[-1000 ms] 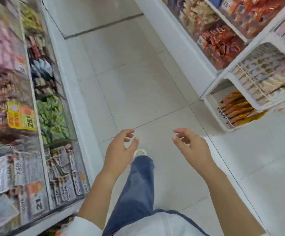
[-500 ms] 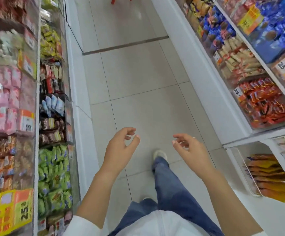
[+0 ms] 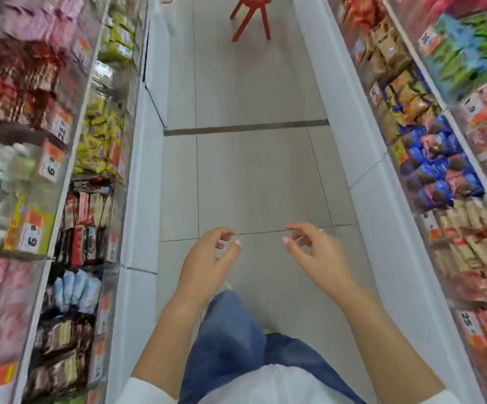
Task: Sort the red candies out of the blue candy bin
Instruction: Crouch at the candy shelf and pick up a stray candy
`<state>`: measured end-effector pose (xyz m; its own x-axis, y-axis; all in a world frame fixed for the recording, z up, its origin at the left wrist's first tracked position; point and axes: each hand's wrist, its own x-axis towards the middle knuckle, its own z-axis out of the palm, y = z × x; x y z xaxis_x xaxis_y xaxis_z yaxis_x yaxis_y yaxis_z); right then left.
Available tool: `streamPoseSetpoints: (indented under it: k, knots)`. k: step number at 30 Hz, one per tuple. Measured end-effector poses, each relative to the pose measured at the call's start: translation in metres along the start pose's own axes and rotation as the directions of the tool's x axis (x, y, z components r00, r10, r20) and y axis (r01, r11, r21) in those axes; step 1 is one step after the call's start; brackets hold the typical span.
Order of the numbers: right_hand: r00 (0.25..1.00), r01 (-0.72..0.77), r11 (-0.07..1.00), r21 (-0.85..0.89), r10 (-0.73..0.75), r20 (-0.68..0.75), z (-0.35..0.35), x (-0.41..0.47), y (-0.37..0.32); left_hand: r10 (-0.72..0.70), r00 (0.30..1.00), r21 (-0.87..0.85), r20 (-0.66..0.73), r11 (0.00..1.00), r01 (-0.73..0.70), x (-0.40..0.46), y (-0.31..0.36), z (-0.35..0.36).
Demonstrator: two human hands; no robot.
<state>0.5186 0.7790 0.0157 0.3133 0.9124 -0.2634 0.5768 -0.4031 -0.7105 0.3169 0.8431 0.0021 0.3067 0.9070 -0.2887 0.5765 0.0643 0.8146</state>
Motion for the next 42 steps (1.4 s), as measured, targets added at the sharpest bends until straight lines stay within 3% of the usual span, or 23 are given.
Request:
streamPoseSetpoints:
  k: [6, 13, 21, 36, 42]
  knots:
    - [0.998, 0.065, 0.998, 0.002, -0.065, 0.020, -0.006, 0.203, -0.051, -0.010, 0.999, 0.021, -0.052, 1.000, 0.011, 0.191, 0.016, -0.055]
    - [0.998, -0.059, 0.998, 0.033, 0.059, -0.007, -0.040, 0.406, -0.090, 0.042, 0.999, 0.059, -0.012, 0.997, -0.041, 0.423, 0.092, -0.116]
    - [0.987, -0.155, 0.987, 0.041, 0.156, -0.037, -0.094, 0.664, -0.103, 0.063, 0.995, 0.035, 0.077, 0.997, -0.066, 0.695, 0.162, -0.124]
    - [0.999, -0.008, 0.998, 0.056, 0.010, -0.044, -0.205, 1.147, -0.209, -0.022, 0.997, 0.058, 0.070, 0.998, 0.017, 1.146, 0.270, -0.180]
    - [0.991, -0.110, 0.988, 0.112, 0.118, -0.068, -0.243, 1.321, -0.221, 0.032, 0.988, 0.142, 0.152, 0.988, -0.054, 1.357, 0.343, -0.194]
